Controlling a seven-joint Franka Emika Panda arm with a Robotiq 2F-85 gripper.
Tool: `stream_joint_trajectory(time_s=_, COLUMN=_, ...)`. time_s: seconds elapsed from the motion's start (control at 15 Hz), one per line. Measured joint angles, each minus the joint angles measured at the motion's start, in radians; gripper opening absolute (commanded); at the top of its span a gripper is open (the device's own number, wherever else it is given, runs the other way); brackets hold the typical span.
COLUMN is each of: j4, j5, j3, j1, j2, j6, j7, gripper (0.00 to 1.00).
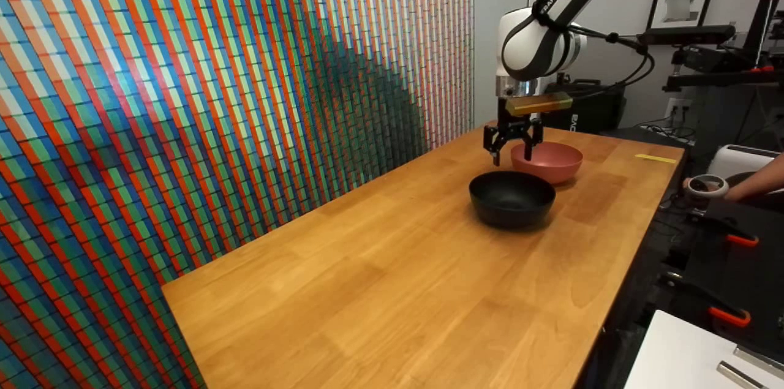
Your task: Put the pink bowl inside the black bowl
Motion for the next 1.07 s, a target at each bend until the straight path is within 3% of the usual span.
stream_joint_trajectory(time_s=0.47, j4=0.024, j5=0.0, j3=-0.025, j1=0.021, j2=0.029, j6=-0.006, j7=0.018, gripper=0.03)
stream_joint_trajectory(time_s=1.07, j4=0.072, j5=0.034, j3=-0.027, j1=0.014, j2=-0.054, j6=-0.2, j7=-0.003, gripper=0.01)
